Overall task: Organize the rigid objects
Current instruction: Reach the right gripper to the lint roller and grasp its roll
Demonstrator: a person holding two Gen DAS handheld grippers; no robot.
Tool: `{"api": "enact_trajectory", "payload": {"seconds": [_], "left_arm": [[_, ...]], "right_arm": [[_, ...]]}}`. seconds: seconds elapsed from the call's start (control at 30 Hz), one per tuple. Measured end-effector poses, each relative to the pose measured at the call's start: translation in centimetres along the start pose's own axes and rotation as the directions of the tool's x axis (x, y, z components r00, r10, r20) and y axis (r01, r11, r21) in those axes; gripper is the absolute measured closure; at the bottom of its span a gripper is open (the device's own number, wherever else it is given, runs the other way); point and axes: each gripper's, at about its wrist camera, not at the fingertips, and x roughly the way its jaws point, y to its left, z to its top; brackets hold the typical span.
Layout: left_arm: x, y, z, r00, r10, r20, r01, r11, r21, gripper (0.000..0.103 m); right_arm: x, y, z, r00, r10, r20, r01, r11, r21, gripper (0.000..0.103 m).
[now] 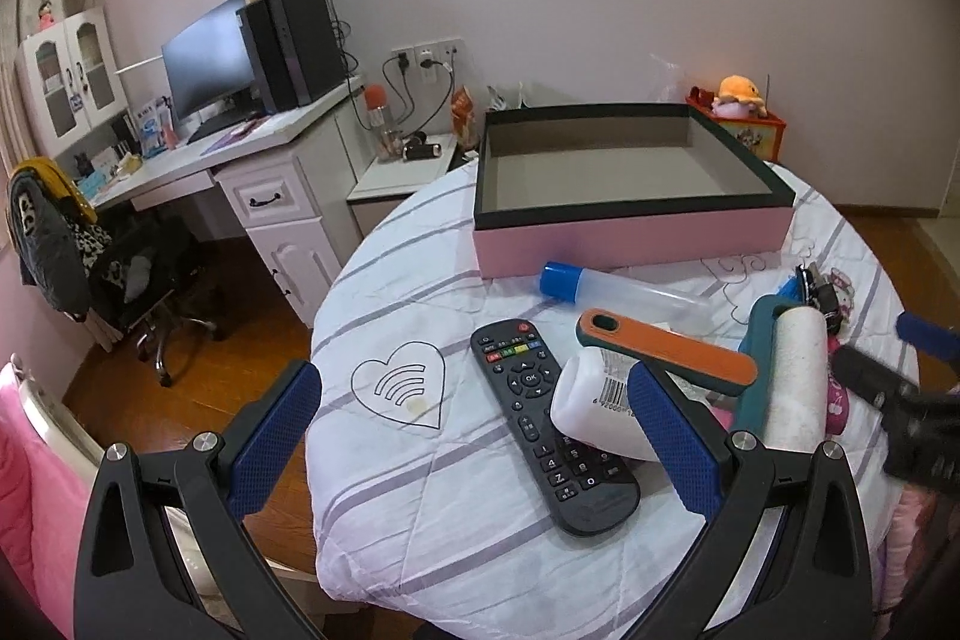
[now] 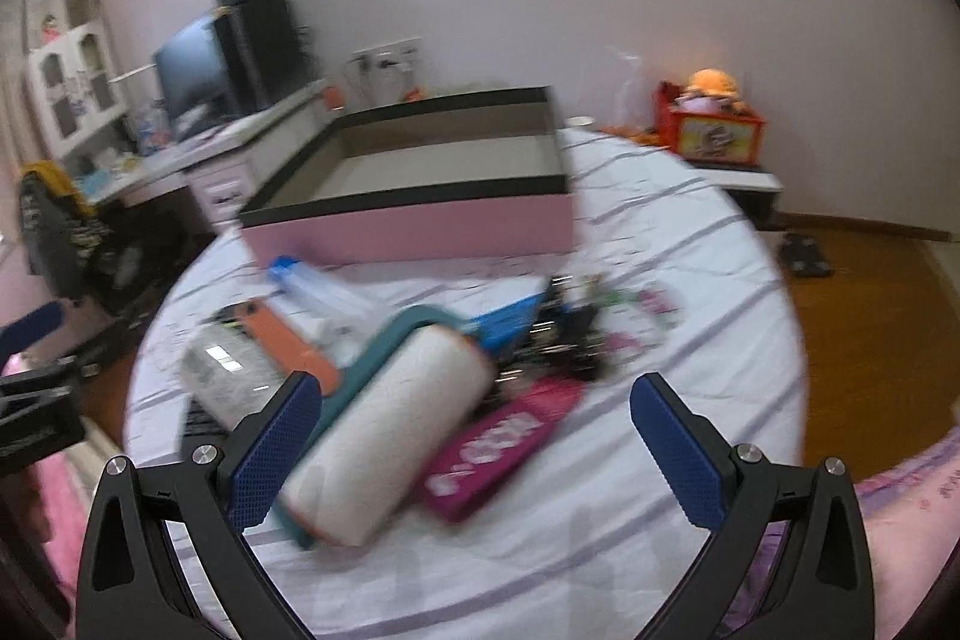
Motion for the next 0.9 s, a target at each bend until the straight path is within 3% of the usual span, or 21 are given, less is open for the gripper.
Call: {"api": "enact_trajectory", "payload": {"seconds": [0.17,0.33,0.5,0.87,0.9], "left_arm": [[0.4,0.6,-0.3,1.0,0.003,-0.006,-0.003,1.0,0.001,0.0],[0.6,1.4,-0.6,1.0,-0.004,-0.011,0.004,1.0,-0.008,0.0],[0.7,1.8,-0.7,1.0,-0.023,-0.007,0.023,1.0,-0.01,0.0],[1.0,1.5,-0.9,0.999,-0.042,-0.013,0.042,0.999,0.007,0.0],[1.0,1.4,-0.9,0.999,-0.043,-0.014,0.043,0.999,0.008,0.0]], "right_arm": [[2.1,1.3,-0.1,0.998,0.044,-0.033,-0.044,0.999,0.023,0.001],[3.7,1.4,0.0,0.994,0.084,-0.067,-0.08,0.995,0.053,0.013],[5.4,1.1,0.0,0.99,0.093,-0.104,-0.084,0.993,0.082,0.033],[7.0,-0.1,0.4,0.978,0.184,-0.103,-0.165,0.971,0.171,0.033],[7.2,-0.2,0.4,0.976,0.194,-0.102,-0.173,0.968,0.18,0.037]]}}
